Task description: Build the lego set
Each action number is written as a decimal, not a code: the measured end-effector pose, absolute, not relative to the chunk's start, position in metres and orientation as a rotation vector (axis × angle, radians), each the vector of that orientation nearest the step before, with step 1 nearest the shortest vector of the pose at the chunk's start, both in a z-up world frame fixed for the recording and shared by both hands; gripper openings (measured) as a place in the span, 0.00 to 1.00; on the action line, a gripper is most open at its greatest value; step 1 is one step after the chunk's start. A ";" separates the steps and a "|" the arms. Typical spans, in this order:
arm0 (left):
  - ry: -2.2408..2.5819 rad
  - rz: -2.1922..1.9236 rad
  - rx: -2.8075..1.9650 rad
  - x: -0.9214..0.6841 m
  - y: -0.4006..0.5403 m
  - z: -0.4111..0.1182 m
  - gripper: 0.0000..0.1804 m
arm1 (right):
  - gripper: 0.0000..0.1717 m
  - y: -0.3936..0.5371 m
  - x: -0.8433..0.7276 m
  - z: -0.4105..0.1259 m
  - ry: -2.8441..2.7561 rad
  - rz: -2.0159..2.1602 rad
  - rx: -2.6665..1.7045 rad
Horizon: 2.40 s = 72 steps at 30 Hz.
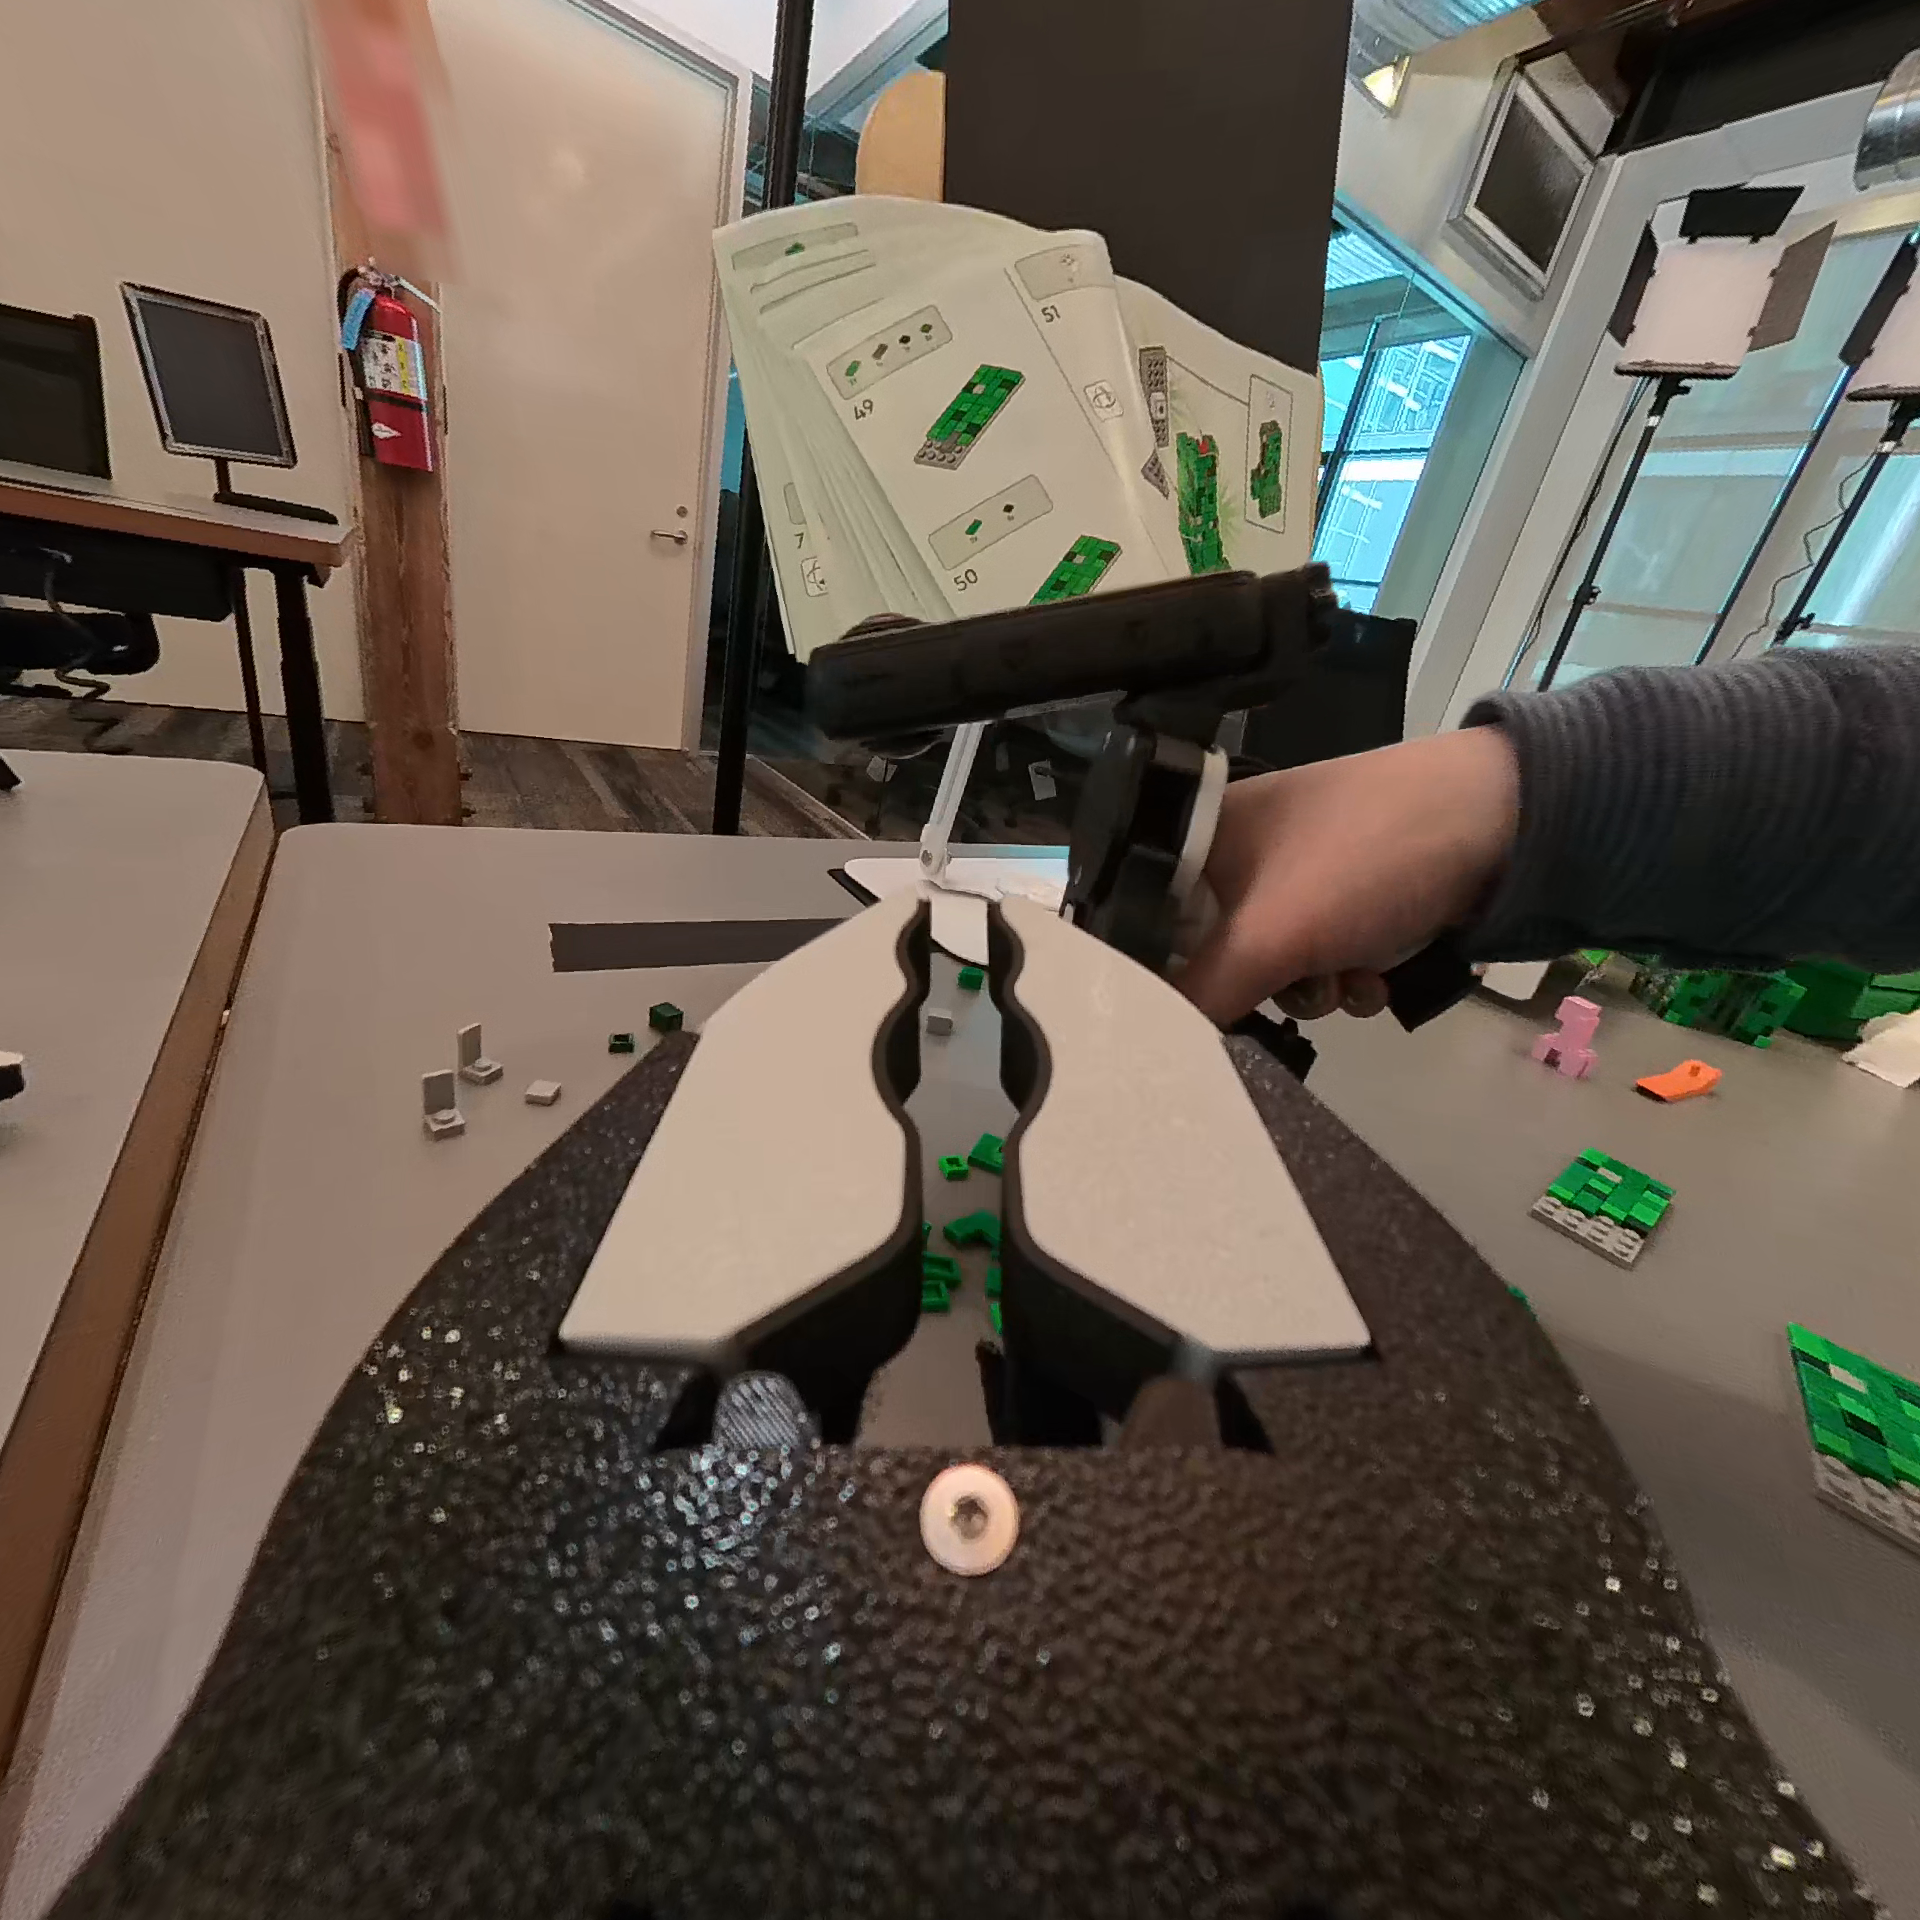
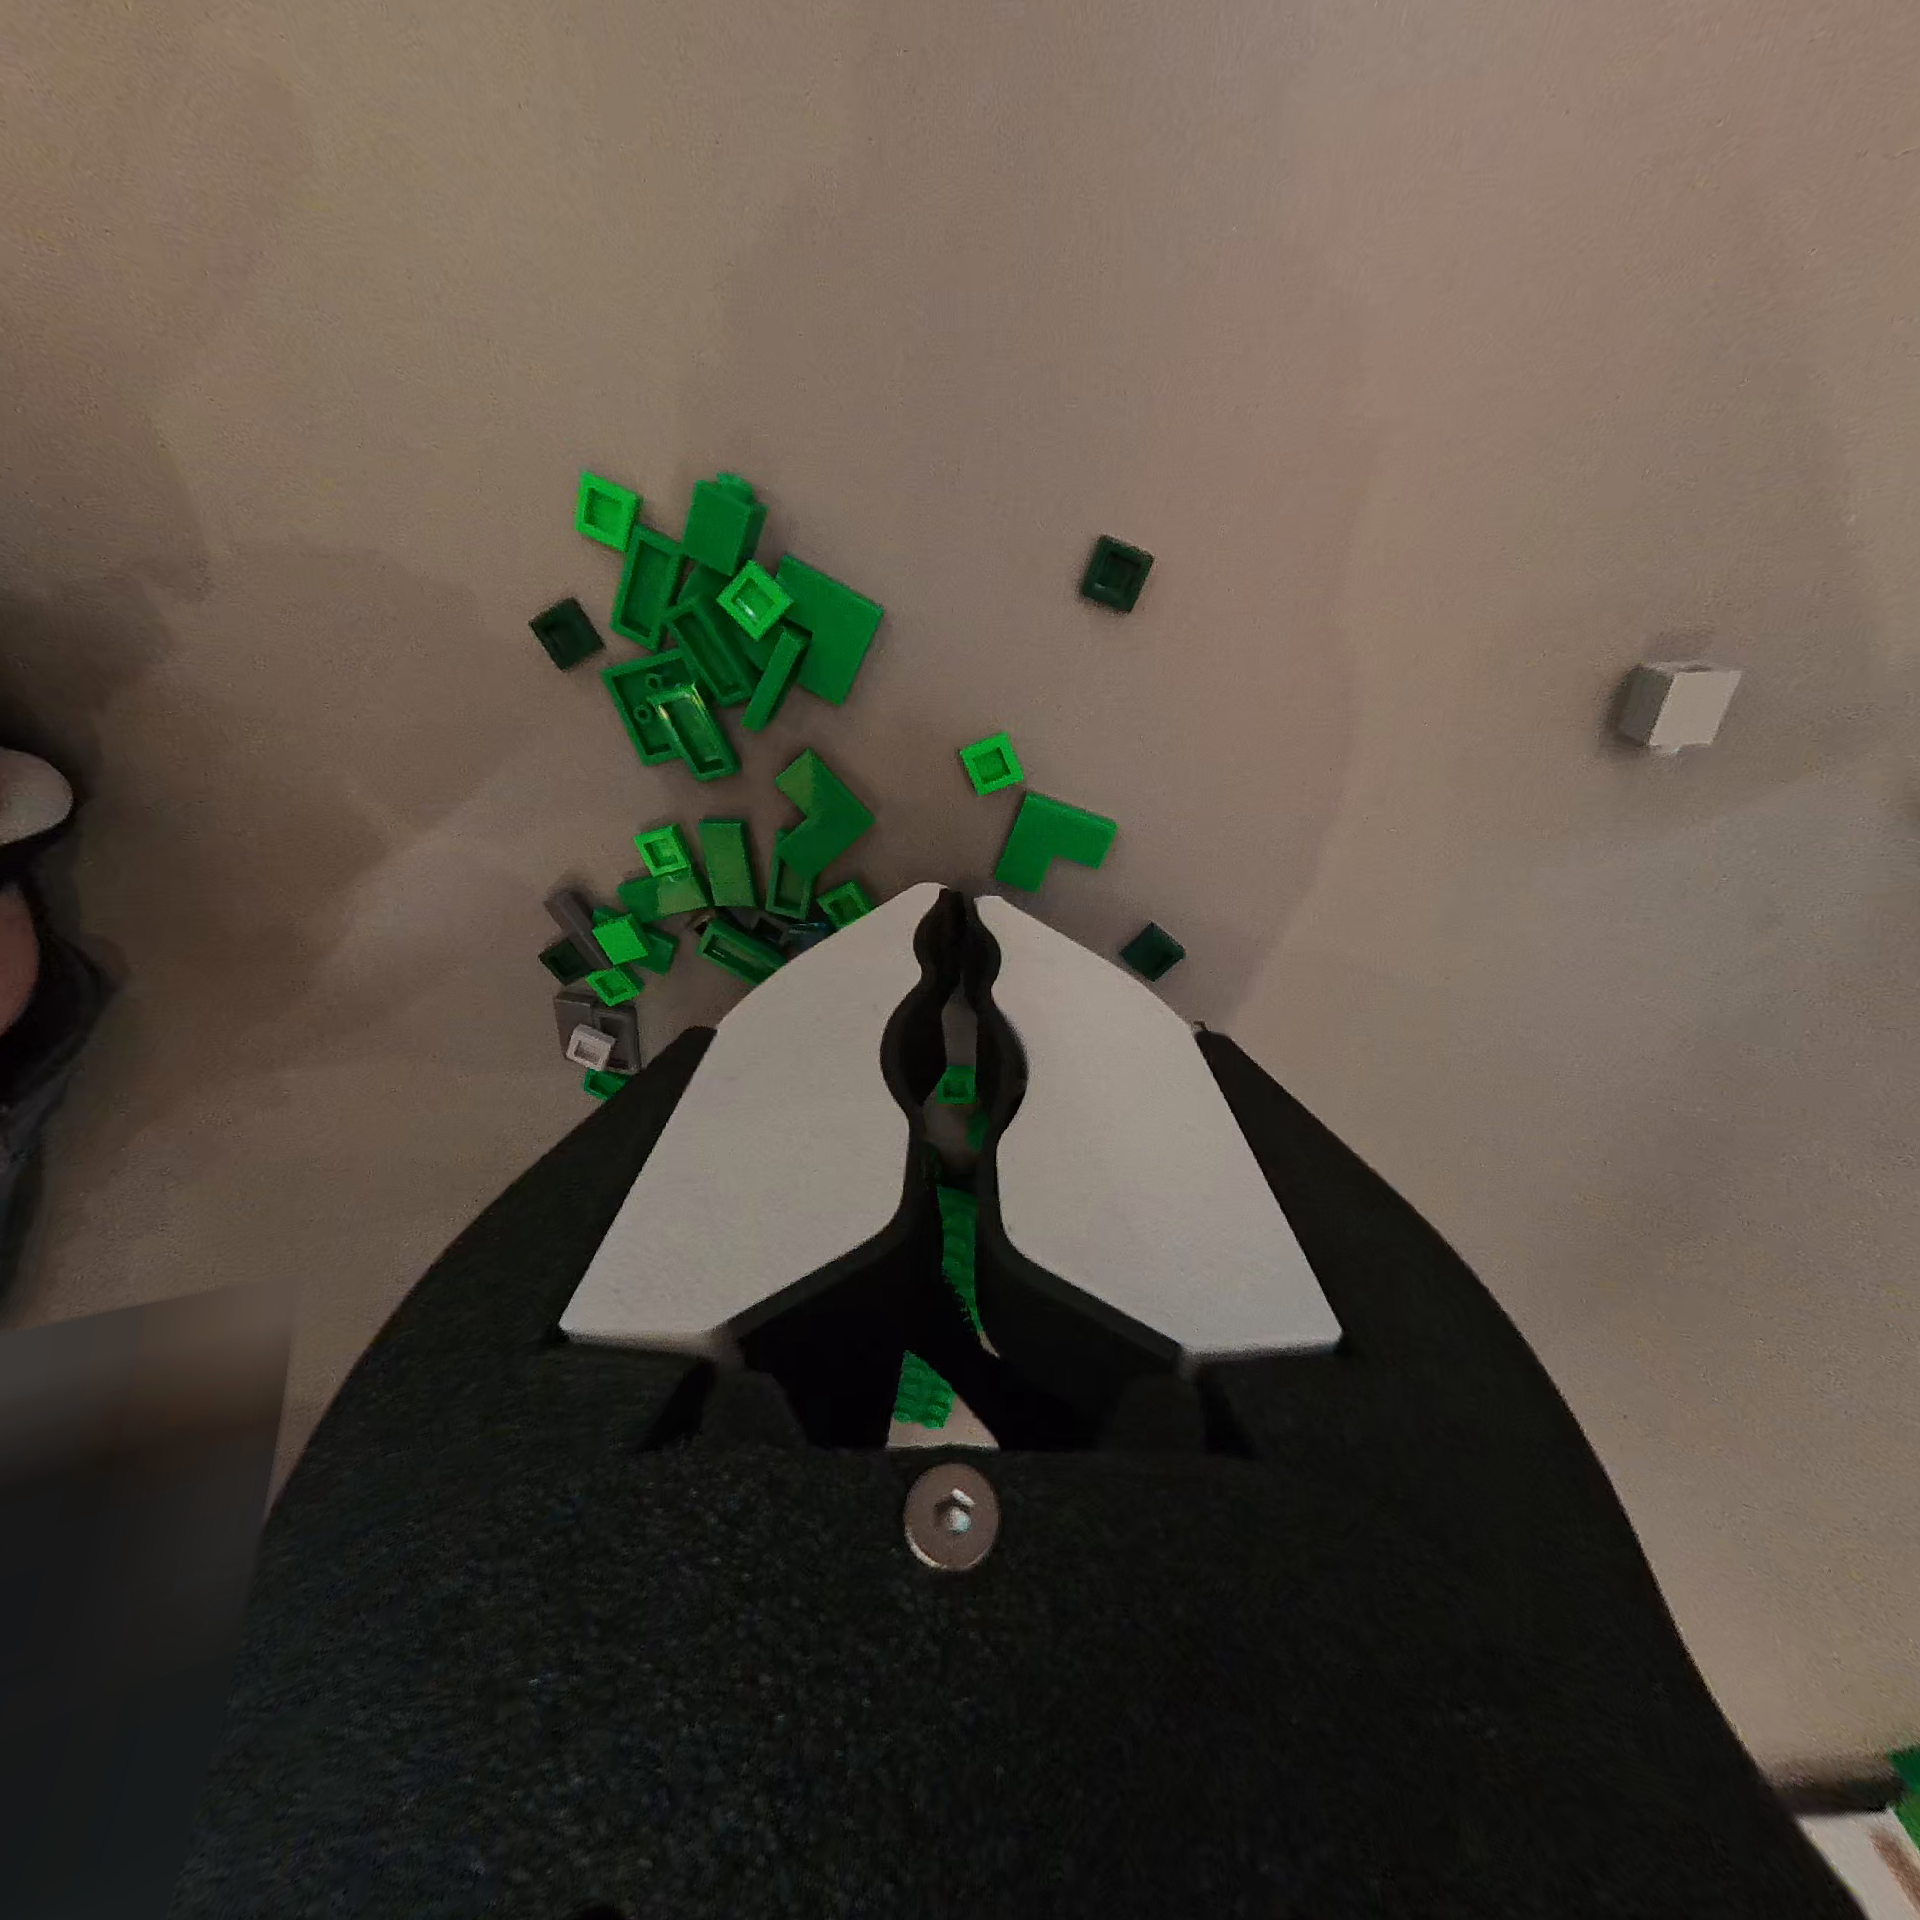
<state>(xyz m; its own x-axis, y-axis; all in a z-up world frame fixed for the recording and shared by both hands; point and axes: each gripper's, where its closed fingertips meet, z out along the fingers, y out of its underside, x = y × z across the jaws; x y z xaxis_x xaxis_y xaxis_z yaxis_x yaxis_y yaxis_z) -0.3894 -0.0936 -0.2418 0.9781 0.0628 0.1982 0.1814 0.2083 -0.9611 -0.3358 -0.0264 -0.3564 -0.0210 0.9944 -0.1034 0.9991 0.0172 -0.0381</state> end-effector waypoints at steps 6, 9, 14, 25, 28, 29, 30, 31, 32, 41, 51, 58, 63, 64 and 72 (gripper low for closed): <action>-0.203 -0.086 -1.372 -0.388 -0.092 -0.243 0.05 | 0.00 -0.027 -0.343 -0.347 2.434 -0.416 2.038; -0.199 -0.094 -1.370 -0.387 -0.093 -0.243 0.05 | 0.02 -0.040 -0.335 -0.334 2.711 -0.583 1.627; -0.200 -0.110 -1.365 -0.387 -0.094 -0.243 0.05 | 0.07 -0.042 -0.321 -0.334 3.151 -0.495 0.955; -0.187 -0.118 -1.378 -0.385 -0.092 -0.244 0.05 | 0.08 -0.033 -0.327 -0.355 3.196 -0.168 0.655; -0.187 -0.123 -1.377 -0.385 -0.092 -0.244 0.05 | 0.08 -0.028 -0.325 -0.359 3.185 -0.098 0.620; -0.187 -0.123 -1.377 -0.385 -0.091 -0.244 0.05 | 0.08 -0.026 -0.325 -0.360 3.184 -0.070 0.615; -0.187 -0.124 -1.376 -0.385 -0.091 -0.244 0.05 | 0.07 -0.025 -0.327 -0.361 3.182 -0.075 0.613; -0.187 -0.125 -1.376 -0.385 -0.091 -0.244 0.05 | 0.07 -0.026 -0.327 -0.361 3.174 -0.082 0.618; -0.187 -0.125 -1.376 -0.386 -0.091 -0.244 0.05 | 0.07 -0.026 -0.327 -0.361 3.166 -0.088 0.624; -0.142 -0.121 -1.394 -0.379 -0.089 -0.245 0.07 | 0.04 -0.026 -0.318 -0.335 3.271 -0.221 0.726; 0.619 -0.371 -1.647 -0.201 -0.050 -0.269 0.23 | 0.04 0.015 -0.160 -0.264 3.393 -0.468 1.151; 0.938 -0.197 -1.991 -0.135 0.006 -0.330 0.35 | 0.04 0.025 -0.093 -0.276 3.344 -0.555 1.347; 0.982 -0.291 -2.131 -0.135 0.015 -0.346 0.32 | 0.04 0.021 -0.083 -0.281 3.337 -0.646 1.343; 1.000 -0.299 -2.142 -0.136 0.016 -0.347 0.29 | 0.04 0.020 -0.082 -0.282 3.335 -0.671 1.340; 1.042 -0.424 -2.208 -0.125 0.020 -0.356 0.25 | 0.04 0.021 -0.084 -0.284 3.296 -0.845 1.361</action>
<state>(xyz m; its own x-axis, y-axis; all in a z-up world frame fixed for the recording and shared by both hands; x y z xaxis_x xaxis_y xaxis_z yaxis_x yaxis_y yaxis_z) -0.1251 0.0201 -0.3564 0.6318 -0.7751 0.0132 -0.5644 -0.4716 -0.6775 -0.0840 0.0209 -0.2837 -0.6091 0.7385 0.2891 0.5082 0.6433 -0.5726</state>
